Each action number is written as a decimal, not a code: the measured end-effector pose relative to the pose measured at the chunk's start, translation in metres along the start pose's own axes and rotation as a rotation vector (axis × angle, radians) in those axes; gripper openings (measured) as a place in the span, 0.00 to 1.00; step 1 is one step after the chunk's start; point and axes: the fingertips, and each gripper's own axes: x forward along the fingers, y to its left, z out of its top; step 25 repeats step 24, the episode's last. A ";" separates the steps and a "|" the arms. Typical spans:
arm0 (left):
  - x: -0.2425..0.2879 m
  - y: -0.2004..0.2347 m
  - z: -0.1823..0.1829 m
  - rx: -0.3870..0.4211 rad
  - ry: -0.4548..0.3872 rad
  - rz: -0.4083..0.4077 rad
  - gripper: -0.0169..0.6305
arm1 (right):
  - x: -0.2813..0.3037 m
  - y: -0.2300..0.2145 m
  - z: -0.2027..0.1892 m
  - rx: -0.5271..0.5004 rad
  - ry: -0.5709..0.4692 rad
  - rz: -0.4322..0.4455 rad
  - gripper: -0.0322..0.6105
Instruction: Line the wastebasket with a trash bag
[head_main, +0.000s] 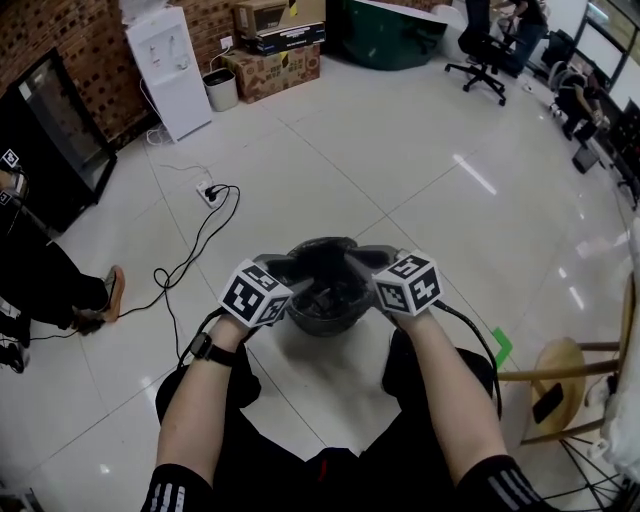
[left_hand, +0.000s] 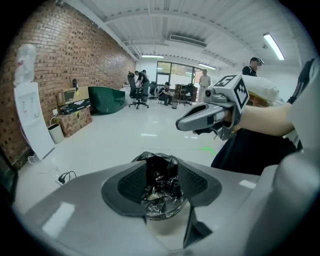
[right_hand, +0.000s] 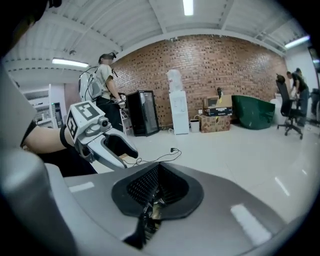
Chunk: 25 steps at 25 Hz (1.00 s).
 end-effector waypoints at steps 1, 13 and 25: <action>0.000 0.002 0.005 0.004 -0.009 -0.001 0.32 | 0.002 0.003 0.004 -0.037 0.006 0.000 0.06; 0.001 0.020 0.018 0.035 -0.012 0.024 0.29 | 0.021 -0.006 0.022 -0.100 0.026 -0.009 0.06; 0.004 0.009 0.018 0.066 -0.011 0.009 0.29 | 0.013 -0.006 0.026 -0.087 0.001 -0.025 0.06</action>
